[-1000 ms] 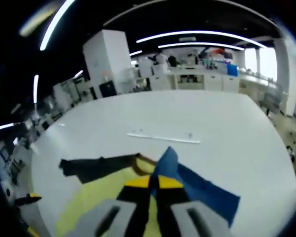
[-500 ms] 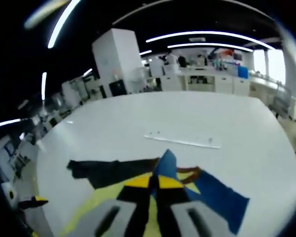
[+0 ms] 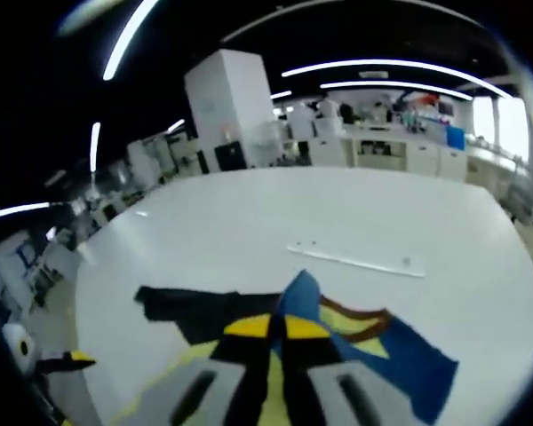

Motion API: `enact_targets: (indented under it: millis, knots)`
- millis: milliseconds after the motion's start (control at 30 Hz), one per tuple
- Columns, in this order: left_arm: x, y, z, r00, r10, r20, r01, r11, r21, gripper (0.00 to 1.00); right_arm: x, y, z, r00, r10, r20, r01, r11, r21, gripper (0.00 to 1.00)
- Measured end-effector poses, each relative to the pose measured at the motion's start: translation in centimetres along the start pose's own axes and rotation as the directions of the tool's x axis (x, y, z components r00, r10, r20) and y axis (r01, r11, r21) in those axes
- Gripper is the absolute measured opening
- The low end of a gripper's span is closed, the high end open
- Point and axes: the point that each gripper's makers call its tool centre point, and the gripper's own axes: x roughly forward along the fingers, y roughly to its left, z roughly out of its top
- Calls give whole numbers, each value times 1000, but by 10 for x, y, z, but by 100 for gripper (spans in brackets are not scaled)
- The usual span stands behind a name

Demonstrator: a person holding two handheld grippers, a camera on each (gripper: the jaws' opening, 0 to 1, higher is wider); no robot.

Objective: Fold the garment on the visible template until the final outline fits inside the template.

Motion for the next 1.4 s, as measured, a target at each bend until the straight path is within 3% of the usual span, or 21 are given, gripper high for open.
enact_targets:
  millis: [367,800,1067,1400]
  knots:
    - [2,-2,-4,1000,-9,-10,9,1000,1,99,6,29,-5,998,65,-19,-66,996,-65,0]
    - [1,1,-8,1000,1,-18,-1,1000,-2,99,8,75,-38,975,191,-111,-209,961,-183,0]
    - [1,-1,-10,1000,1,-24,-1,1000,-7,99,17,78,-53,968,205,-146,-234,947,-220,0]
    - [2,-2,-12,1000,4,-26,-4,1000,-10,99,38,75,-77,975,157,-155,-190,956,-223,0]
